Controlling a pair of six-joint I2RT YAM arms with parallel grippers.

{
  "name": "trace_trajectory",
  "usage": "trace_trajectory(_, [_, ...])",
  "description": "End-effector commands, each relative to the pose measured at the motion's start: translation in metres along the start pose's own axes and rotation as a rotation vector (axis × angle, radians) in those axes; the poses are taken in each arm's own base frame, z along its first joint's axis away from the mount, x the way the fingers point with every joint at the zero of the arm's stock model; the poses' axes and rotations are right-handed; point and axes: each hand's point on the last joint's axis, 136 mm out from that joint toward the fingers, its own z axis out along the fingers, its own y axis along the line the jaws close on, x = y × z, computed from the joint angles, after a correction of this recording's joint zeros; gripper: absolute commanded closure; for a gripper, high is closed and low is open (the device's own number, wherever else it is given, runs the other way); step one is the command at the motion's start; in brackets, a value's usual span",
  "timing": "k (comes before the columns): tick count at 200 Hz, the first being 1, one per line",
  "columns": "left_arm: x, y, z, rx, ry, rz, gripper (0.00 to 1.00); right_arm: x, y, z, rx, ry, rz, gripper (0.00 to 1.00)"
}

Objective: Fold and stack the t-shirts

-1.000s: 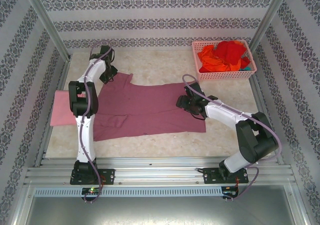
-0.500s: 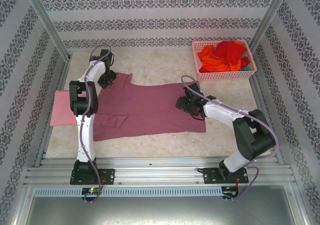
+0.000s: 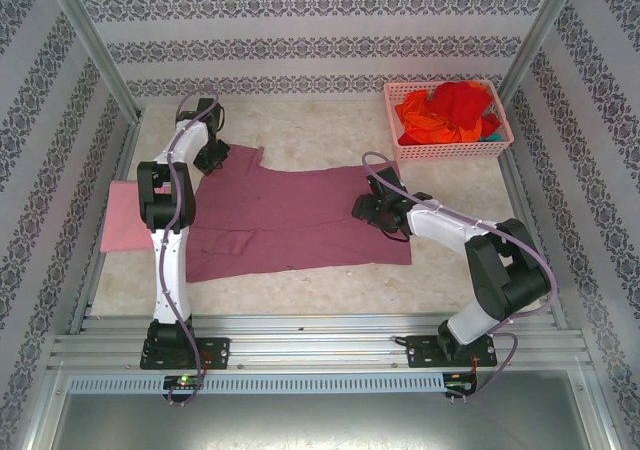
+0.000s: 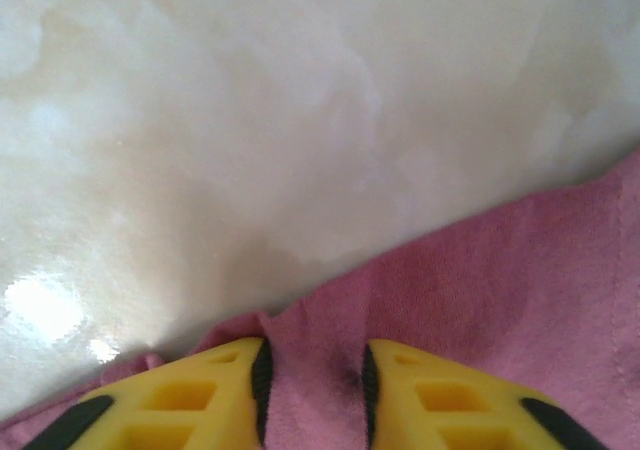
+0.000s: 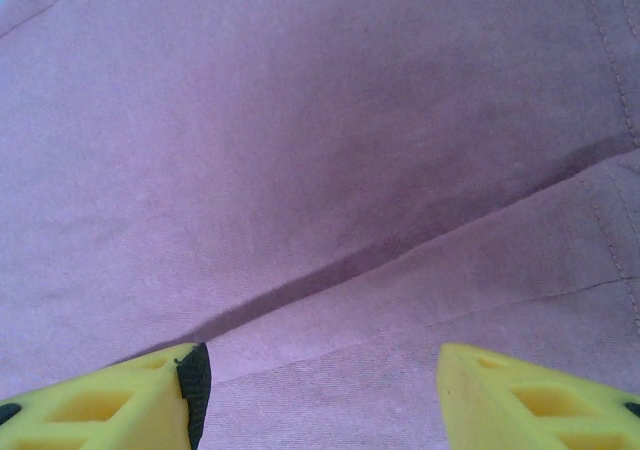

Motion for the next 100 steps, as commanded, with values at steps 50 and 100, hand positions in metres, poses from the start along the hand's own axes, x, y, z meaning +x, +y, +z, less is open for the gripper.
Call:
trace_trajectory(50, [0.011,0.013,0.011,-0.055,0.064,0.041,1.00,-0.005,0.003,-0.005,-0.013,-0.026,0.019,0.38])
trace_trajectory(100, [-0.003,-0.006,-0.028,0.042,0.005,0.041,1.00,-0.053,0.003,-0.018,-0.008,-0.136,0.055,0.39])
